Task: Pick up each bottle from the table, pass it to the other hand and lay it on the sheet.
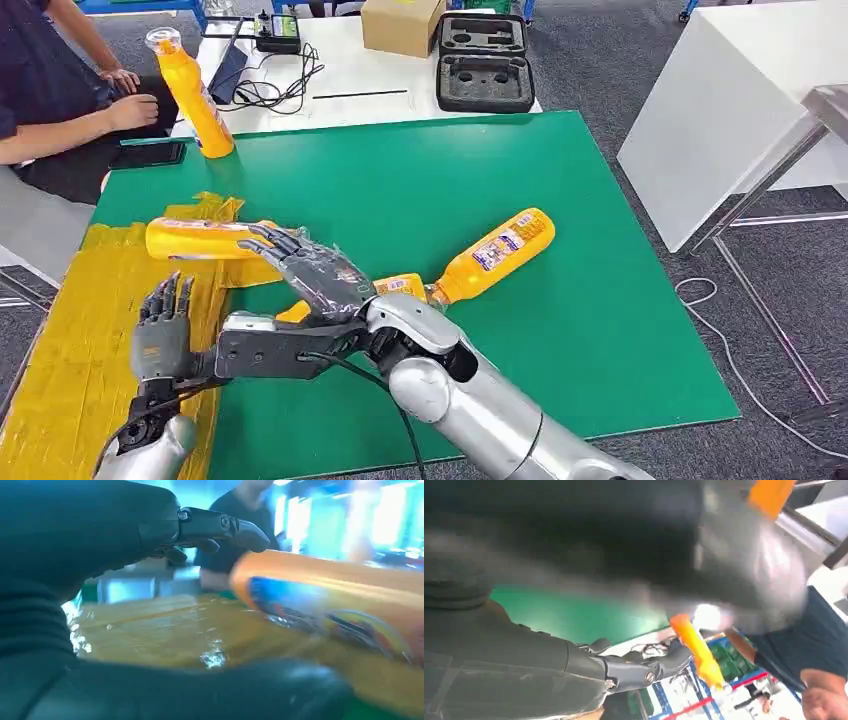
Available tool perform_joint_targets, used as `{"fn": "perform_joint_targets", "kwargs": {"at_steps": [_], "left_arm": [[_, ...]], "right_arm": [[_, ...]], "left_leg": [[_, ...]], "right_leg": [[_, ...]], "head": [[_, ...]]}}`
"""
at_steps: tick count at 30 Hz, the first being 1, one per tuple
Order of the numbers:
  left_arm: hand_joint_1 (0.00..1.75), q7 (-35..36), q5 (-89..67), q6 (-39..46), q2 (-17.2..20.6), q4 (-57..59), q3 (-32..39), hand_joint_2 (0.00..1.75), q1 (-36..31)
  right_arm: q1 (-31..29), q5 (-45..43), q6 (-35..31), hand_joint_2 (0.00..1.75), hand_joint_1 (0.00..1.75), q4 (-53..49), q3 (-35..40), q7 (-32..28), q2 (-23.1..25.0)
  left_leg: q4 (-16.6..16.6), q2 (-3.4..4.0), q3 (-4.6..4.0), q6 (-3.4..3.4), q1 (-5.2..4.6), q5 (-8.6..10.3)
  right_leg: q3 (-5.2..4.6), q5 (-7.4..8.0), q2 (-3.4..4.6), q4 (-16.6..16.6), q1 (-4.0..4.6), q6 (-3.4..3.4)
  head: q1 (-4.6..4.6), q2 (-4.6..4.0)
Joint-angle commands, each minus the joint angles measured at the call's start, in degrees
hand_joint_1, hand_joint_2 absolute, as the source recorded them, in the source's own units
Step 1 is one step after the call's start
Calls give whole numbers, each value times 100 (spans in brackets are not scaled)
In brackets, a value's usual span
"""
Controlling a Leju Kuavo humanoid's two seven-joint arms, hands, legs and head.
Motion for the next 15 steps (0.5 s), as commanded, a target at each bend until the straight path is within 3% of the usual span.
{"fn": "perform_joint_targets", "kwargs": {"at_steps": [1,3,7,11,15], "left_arm": [[0,-861,3152,-321,119,-1037,825,0,434],[0,-1038,4371,-734,35,-1793,1110,0,616],[0,-986,4410,-810,49,-1873,1064,0,626],[0,-1048,6457,-1801,-21,-2108,1428,0,502],[0,-1082,6585,-1882,20,-2074,1292,0,394]], "right_arm": [[-685,168,-94,175,0,1717,-18,-103,-322],[-758,335,-1,175,0,1982,32,-113,-451],[-735,367,-20,175,0,2030,5,-189,-469],[-687,657,102,175,0,2663,280,9,-714],[-435,1018,164,175,0,2734,337,209,-775]], "left_leg": [[4,17,34,-8,8,-18],[7,14,29,-8,11,-18],[6,-9,18,-6,10,-9],[1,-9,16,-5,8,-5],[-1,-20,25,-8,8,-5]], "right_leg": [[29,-7,23,-1,8,-12],[26,-8,19,3,10,-11],[19,-10,-6,3,8,-9],[19,-5,-4,-2,7,-8],[29,-10,-15,-2,6,-11]], "head": [[-2,0],[0,0],[-2,0],[0,0],[0,0]]}}
